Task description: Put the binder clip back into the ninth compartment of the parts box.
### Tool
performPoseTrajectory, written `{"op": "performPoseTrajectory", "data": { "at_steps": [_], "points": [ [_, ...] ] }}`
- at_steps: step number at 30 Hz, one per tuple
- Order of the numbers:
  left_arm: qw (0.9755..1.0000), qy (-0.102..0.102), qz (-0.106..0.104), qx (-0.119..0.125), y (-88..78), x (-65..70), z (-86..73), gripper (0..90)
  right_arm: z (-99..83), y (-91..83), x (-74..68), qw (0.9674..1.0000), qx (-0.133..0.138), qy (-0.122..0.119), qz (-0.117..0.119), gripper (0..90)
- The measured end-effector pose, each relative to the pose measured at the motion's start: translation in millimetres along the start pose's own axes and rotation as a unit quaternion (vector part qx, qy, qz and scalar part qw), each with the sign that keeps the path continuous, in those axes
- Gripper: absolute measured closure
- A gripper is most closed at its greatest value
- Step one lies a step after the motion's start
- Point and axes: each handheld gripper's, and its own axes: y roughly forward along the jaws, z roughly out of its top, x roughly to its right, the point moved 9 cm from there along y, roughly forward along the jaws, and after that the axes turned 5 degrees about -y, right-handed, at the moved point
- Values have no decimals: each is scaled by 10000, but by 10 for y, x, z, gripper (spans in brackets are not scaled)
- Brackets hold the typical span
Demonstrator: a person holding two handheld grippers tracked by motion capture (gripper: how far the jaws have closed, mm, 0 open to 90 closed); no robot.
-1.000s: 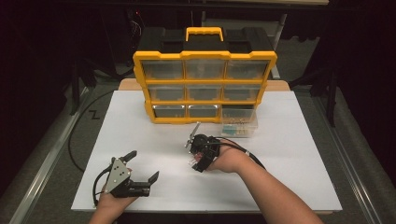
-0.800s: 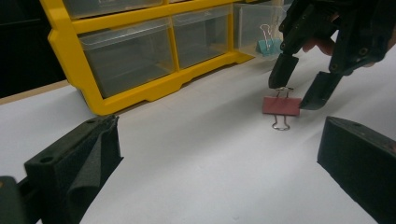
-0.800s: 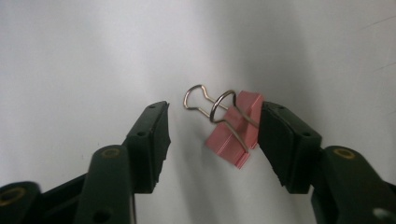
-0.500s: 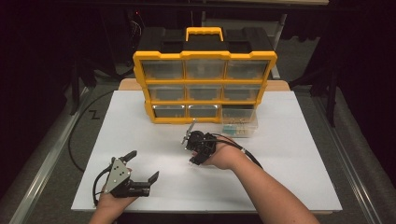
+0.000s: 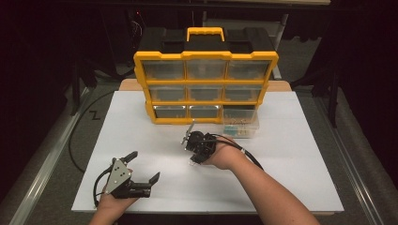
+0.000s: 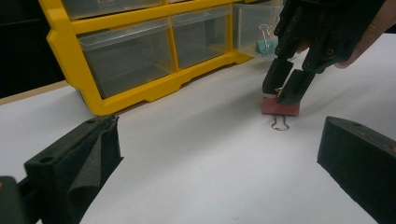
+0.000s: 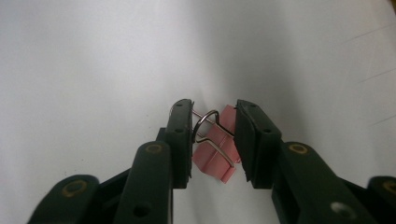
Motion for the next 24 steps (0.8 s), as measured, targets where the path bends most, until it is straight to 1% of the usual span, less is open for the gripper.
{"op": "performPoseTrajectory", "data": {
  "at_steps": [3,6,8,11,14,18,20,22,24],
  "points": [
    [10000,-4,3,3,-2,-2,1,3,-4,-16,7,10000,-18,3,-11,711],
    [10000,-2,-6,-2,-4,0,0,3,-3,-33,18,10000,33,22,-32,731],
    [10000,1,-6,1,-3,2,1,3,-15,-46,29,10000,26,-14,-38,740],
    [10000,0,-7,3,-3,2,2,3,-32,-66,34,10000,24,19,-41,755],
    [10000,-1,-6,2,-2,0,1,3,-48,-82,50,10000,14,-28,-60,769],
    [10000,1,-7,0,-2,1,0,3,-66,-104,67,10000,-6,-7,-75,789],
    [10000,1,-9,-2,0,1,-1,3,-78,-119,82,10000,-14,-27,-90,809],
    [10000,7,-12,-8,0,2,-2,3,-88,-136,98,9999,9,20,-101,823],
    [10000,12,-13,-18,-1,3,-3,3,-101,-153,108,9999,-23,9,-111,845]
  ]
}}
